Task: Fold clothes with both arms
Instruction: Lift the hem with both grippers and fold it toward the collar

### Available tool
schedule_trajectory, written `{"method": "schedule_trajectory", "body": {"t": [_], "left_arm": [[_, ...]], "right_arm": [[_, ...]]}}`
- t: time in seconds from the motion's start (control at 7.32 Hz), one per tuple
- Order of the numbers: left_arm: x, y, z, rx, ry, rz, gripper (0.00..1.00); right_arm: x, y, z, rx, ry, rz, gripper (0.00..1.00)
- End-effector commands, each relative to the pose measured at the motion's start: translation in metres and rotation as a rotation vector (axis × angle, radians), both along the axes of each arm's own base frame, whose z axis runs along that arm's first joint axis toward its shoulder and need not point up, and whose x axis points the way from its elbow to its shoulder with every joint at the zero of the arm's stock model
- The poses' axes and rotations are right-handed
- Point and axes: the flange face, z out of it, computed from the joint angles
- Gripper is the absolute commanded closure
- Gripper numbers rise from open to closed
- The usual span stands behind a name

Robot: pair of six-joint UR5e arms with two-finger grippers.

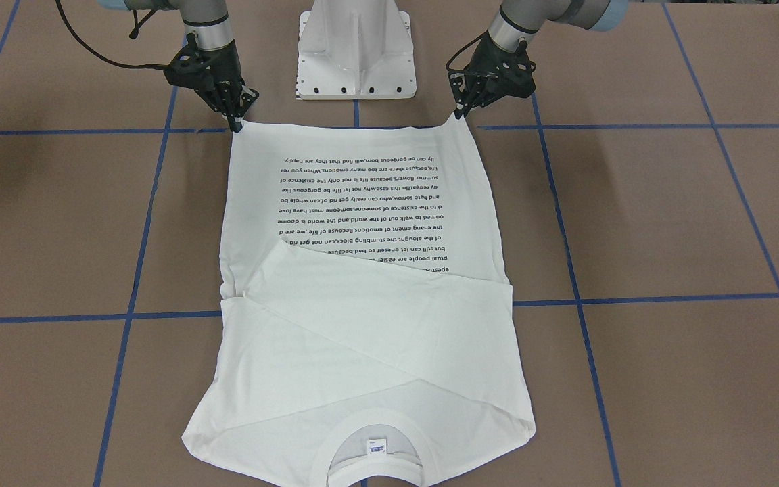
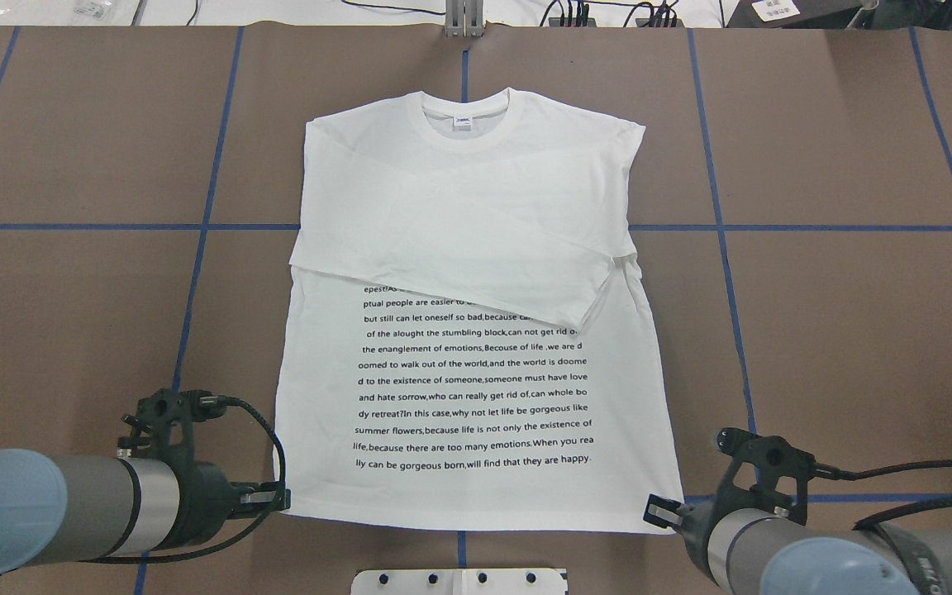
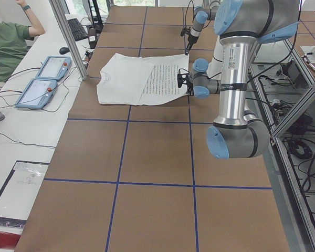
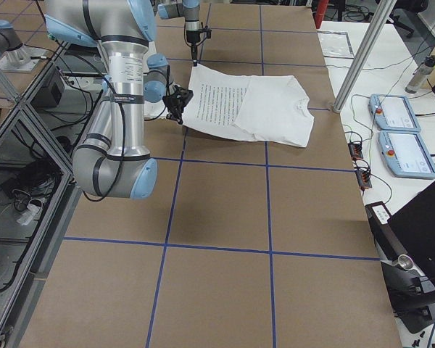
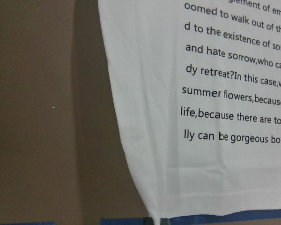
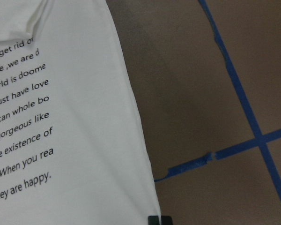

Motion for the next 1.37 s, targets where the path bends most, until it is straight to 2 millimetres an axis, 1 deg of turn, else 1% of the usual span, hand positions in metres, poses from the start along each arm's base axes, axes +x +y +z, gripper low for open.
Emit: {"method": "schedule_trajectory", "body": {"t": [0.0, 0.14, 0.27, 0.41, 0.55, 0.68, 0.82, 0.96, 1.09, 1.23], "left_arm": [[-0.077, 0.022, -0.077, -0.038, 0.003, 0.078, 1.00], [-0.109, 0.018, -0.099, -0.070, -0.006, 0.101, 1.00], [-0.116, -0.006, -0.117, -0.073, 0.004, 0.065, 1.00], [-0.104, -0.021, -0.126, -0.011, -0.022, 0.072, 1.00], [-0.092, -0.053, -0.131, 0.041, -0.045, 0.034, 1.00], [-0.090, -0.093, -0.131, 0.078, -0.072, -0.022, 1.00], [-0.100, -0.138, -0.125, 0.133, -0.113, -0.065, 1.00], [-0.107, -0.176, -0.113, 0.151, -0.149, -0.060, 1.00], [-0.105, -0.205, -0.107, 0.163, -0.184, -0.075, 1.00], [-0.093, -0.230, -0.099, 0.170, -0.221, -0.074, 1.00]], "right_arm": [[0.082, -0.012, -0.052, -0.055, -0.022, -0.098, 1.00], [0.103, -0.029, -0.069, -0.098, -0.071, -0.107, 1.00], [0.119, -0.050, -0.074, -0.066, -0.088, -0.121, 1.00], [0.121, -0.065, -0.069, -0.026, -0.057, -0.131, 1.00], [0.108, -0.094, -0.073, 0.031, -0.044, -0.129, 1.00], [0.086, -0.135, -0.084, 0.056, -0.034, -0.086, 1.00], [0.077, -0.179, -0.093, 0.058, 0.000, -0.064, 1.00], [0.080, -0.215, -0.103, 0.085, 0.022, -0.071, 1.00], [0.091, -0.244, -0.100, 0.100, 0.043, -0.070, 1.00], [0.102, -0.275, -0.094, 0.124, 0.074, -0.092, 1.00]]}}
